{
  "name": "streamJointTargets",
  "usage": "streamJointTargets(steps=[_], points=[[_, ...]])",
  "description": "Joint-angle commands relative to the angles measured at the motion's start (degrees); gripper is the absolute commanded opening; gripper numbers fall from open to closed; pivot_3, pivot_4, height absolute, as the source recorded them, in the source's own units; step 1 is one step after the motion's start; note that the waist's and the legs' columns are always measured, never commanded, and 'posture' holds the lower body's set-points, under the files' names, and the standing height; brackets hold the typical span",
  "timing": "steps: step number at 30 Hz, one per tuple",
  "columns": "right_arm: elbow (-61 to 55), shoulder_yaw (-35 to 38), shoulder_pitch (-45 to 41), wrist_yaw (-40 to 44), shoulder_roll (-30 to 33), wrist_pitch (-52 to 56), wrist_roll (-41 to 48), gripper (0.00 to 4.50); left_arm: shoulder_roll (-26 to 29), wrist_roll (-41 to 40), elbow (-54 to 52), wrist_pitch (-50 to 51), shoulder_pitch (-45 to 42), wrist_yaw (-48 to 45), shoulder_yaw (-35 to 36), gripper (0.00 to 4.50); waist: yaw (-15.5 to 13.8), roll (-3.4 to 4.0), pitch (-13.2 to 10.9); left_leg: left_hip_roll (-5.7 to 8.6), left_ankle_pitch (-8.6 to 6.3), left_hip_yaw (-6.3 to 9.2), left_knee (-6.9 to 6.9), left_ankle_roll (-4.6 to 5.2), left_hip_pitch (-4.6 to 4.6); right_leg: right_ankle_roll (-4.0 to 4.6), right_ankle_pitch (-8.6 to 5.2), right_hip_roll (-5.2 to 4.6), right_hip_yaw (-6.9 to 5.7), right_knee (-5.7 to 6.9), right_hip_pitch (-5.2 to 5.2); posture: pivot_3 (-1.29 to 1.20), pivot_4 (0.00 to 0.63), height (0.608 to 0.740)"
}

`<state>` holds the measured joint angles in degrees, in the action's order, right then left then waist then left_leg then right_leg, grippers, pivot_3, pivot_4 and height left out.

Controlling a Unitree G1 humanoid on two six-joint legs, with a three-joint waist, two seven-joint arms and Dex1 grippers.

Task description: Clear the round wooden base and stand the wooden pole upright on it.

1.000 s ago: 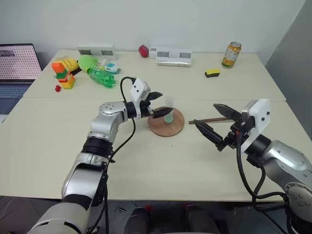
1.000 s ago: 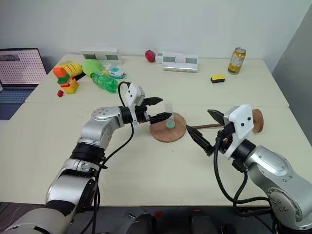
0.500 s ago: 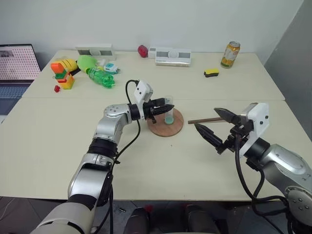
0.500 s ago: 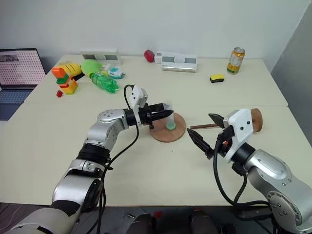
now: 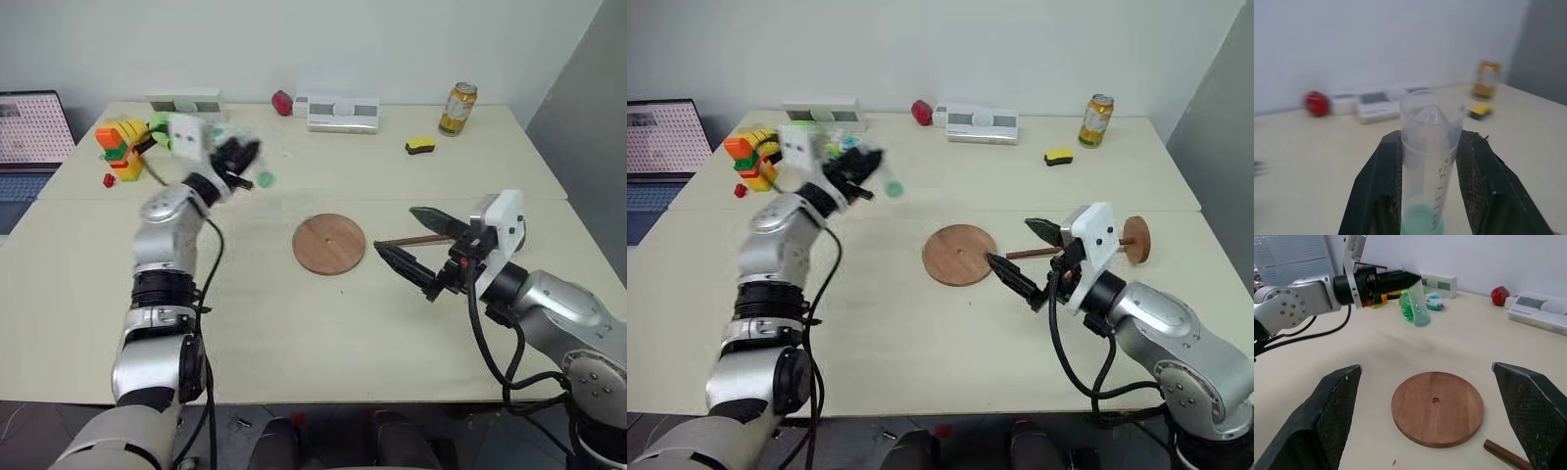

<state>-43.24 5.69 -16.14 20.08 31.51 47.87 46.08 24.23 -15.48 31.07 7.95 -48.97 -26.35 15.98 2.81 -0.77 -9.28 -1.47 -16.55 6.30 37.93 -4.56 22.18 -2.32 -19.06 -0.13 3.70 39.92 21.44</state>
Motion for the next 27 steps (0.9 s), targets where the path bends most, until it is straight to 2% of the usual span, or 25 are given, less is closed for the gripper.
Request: streamJointTargets(steps=[1, 7, 18, 19, 27], points=[[2.0, -1.7, -3.2, 3.5, 0.3, -2.4, -0.6, 4.5, 2.2, 2.7, 2.5, -3.7, -0.4, 10.0, 3.4, 1.21, 0.0, 0.0, 0.0, 0.02, 0.0, 0.0, 0.0, -0.01, 0.0, 0.0, 0.0, -0.01, -0.01, 0.0, 0.0, 0.0, 0.15, 0.74], [5.9, -4.0, -7.8, 7.5, 0.3, -3.3, -0.7, 4.5, 4.4, 5.9, 12.5, -8.0, -2.1, 19.3, 4.3, 1.21, -0.1, -0.01, 0.0, 0.05, 0.01, -0.01, 0.02, -0.01, 0.01, 0.0, 0.0, -0.04, -0.03, 0.0, 0.0, 0.0, 0.15, 0.74], [5.5, -3.7, -9.2, 7.1, 0.6, -1.9, 0.3, 4.5, 5.8, 6.8, 27.6, -13.9, -6.3, 22.7, 3.9, 1.21, 0.0, -0.05, 0.0, 0.05, 0.03, 0.06, 0.04, -0.06, 0.27, 0.0, 0.0, -0.04, -0.11, 0.05, 0.23, 0.0, 0.15, 0.74], [5.4, -3.7, -9.1, 7.0, 0.7, -1.8, 0.4, 4.5, 5.9, 6.9, 28.2, -14.2, -6.5, 22.6, 3.8, 1.91, 0.0, -0.05, 0.0, 0.05, 0.05, 0.05, 0.04, -0.09, 0.28, 0.0, 0.0, -0.04, -0.11, 0.05, 0.24, 0.0, 0.15, 0.74], [4.4, -2.8, -8.0, 5.9, 0.9, -1.3, 0.5, 4.5, 5.9, 6.3, 28.0, -15.3, -6.9, 21.9, 3.7, 3.29, 0.1, -0.05, 0.0, 0.05, 0.13, 0.05, 0.04, -0.23, 0.38, 0.0, 0.0, -0.04, -0.11, 0.07, 0.31, 0.0, 0.15, 0.74]])
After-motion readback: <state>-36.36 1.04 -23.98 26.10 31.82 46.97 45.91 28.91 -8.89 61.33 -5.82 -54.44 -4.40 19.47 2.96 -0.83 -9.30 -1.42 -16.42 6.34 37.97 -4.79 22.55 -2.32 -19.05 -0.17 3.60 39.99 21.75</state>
